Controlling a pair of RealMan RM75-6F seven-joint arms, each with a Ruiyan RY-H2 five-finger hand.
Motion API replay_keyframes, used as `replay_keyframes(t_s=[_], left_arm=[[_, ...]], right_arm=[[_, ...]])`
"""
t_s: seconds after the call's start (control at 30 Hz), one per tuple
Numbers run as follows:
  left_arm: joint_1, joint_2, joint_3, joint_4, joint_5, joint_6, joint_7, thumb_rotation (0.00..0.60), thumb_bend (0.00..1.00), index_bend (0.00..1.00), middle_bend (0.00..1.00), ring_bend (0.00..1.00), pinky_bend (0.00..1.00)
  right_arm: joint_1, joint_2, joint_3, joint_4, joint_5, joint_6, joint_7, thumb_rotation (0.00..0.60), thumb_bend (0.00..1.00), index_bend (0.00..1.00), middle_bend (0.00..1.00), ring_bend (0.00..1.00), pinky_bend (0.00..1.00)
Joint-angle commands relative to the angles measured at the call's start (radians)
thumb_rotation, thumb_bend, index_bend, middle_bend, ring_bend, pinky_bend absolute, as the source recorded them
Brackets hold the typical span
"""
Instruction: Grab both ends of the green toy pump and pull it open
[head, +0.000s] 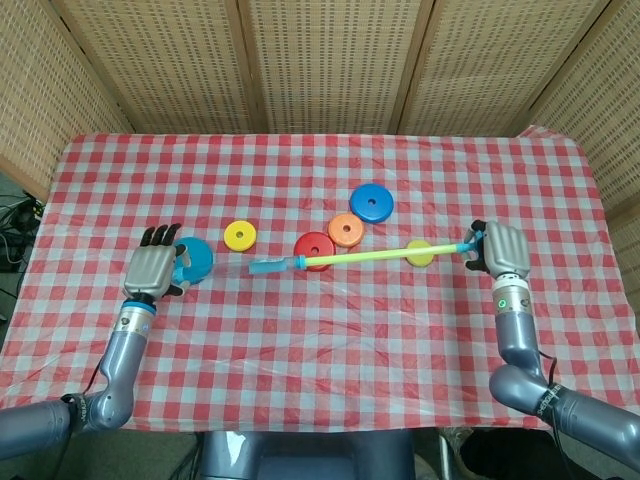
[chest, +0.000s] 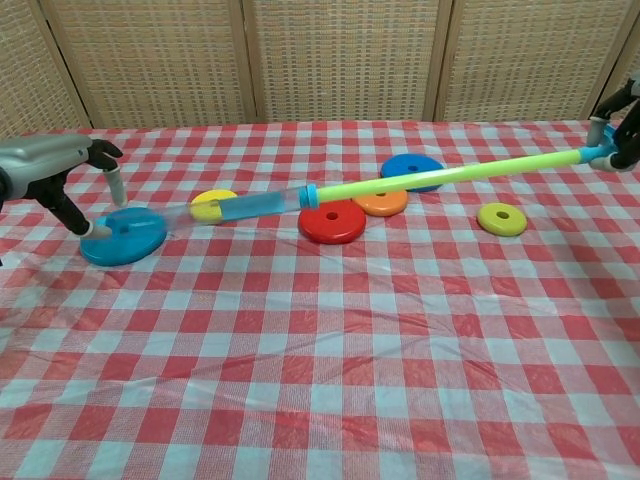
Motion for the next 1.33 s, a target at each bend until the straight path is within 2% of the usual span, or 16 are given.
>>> replay_keyframes(t_s=[0.03, 0.07, 0.13, 0.23, 0.4, 0.53, 0.63, 0.7, 0.83, 0.97, 1.1, 1.23, 1.33], left_arm=[[-0.007, 0.011, -0.001, -0.019, 0.010, -0.015, 0.002, 0.600, 0.13, 0.13, 0.00, 0.00, 0.00], [-0.008, 0.016, -0.001, -0.027, 0.011, -0.018, 0.003, 0.600, 0.11, 0.08, 0.00, 0.00, 0.00], [-0.008, 0.025, -0.003, -0.038, 0.009, -0.020, 0.003, 0.600, 0.10, 0.05, 0.00, 0.00, 0.00], [-0.002, 0.038, -0.009, -0.057, 0.009, -0.019, -0.012, 0.600, 0.10, 0.04, 0.00, 0.00, 0.00], [0.030, 0.074, -0.015, -0.111, 0.046, 0.010, -0.072, 0.600, 0.10, 0.04, 0.00, 0.00, 0.00], [0.093, 0.127, 0.016, -0.165, 0.160, 0.056, -0.167, 0.600, 0.11, 0.04, 0.00, 0.00, 0.00], [0.146, 0.165, 0.058, -0.177, 0.271, 0.102, -0.231, 0.600, 0.12, 0.05, 0.00, 0.00, 0.00], [0.198, 0.193, 0.102, -0.174, 0.362, 0.162, -0.266, 0.600, 0.12, 0.04, 0.00, 0.00, 0.00], [0.284, 0.235, 0.182, -0.151, 0.487, 0.257, -0.286, 0.600, 0.12, 0.02, 0.00, 0.00, 0.00], [0.354, 0.258, 0.235, -0.131, 0.540, 0.311, -0.292, 0.600, 0.12, 0.00, 0.00, 0.00, 0.00], [0.404, 0.251, 0.266, -0.094, 0.581, 0.338, -0.305, 0.600, 0.12, 0.00, 0.00, 0.00, 0.00], [0.430, 0.254, 0.255, -0.091, 0.601, 0.368, -0.303, 0.600, 0.12, 0.00, 0.00, 0.00, 0.00], [0.446, 0.260, 0.248, -0.102, 0.609, 0.377, -0.306, 0.600, 0.12, 0.00, 0.00, 0.00, 0.00]], right_arm=[[0.003, 0.028, -0.019, -0.031, 0.062, -0.037, -0.050, 0.600, 0.34, 0.29, 0.39, 0.42, 0.26], [0.005, 0.033, -0.018, -0.040, 0.080, -0.036, -0.058, 0.600, 0.32, 0.24, 0.28, 0.31, 0.17], [0.005, 0.037, -0.018, -0.048, 0.095, -0.031, -0.064, 0.600, 0.29, 0.16, 0.13, 0.14, 0.06], [0.003, 0.043, -0.017, -0.056, 0.102, -0.016, -0.068, 0.600, 0.28, 0.09, 0.01, 0.01, 0.00], [-0.019, 0.049, -0.018, -0.082, 0.042, 0.016, -0.023, 0.600, 0.27, 0.05, 0.00, 0.00, 0.00], [-0.074, 0.056, -0.052, -0.115, -0.145, 0.073, 0.081, 0.600, 0.26, 0.05, 0.00, 0.00, 0.00], [-0.125, 0.059, -0.098, -0.118, -0.313, 0.126, 0.175, 0.600, 0.25, 0.05, 0.00, 0.00, 0.00], [-0.171, 0.064, -0.146, -0.114, -0.437, 0.181, 0.235, 0.600, 0.23, 0.05, 0.00, 0.00, 0.00], [-0.251, 0.066, -0.227, -0.095, -0.585, 0.269, 0.303, 0.600, 0.21, 0.02, 0.00, 0.00, 0.00], [-0.312, 0.059, -0.284, -0.060, -0.674, 0.334, 0.319, 0.600, 0.17, 0.00, 0.00, 0.00, 0.00], [-0.355, 0.048, -0.318, -0.025, -0.730, 0.373, 0.314, 0.600, 0.15, 0.00, 0.00, 0.00, 0.00], [-0.382, 0.030, -0.338, -0.002, -0.777, 0.398, 0.300, 0.600, 0.14, 0.00, 0.00, 0.00, 0.00], [-0.389, 0.054, -0.354, -0.044, -0.798, 0.375, 0.304, 0.600, 0.14, 0.00, 0.00, 0.00, 0.00]])
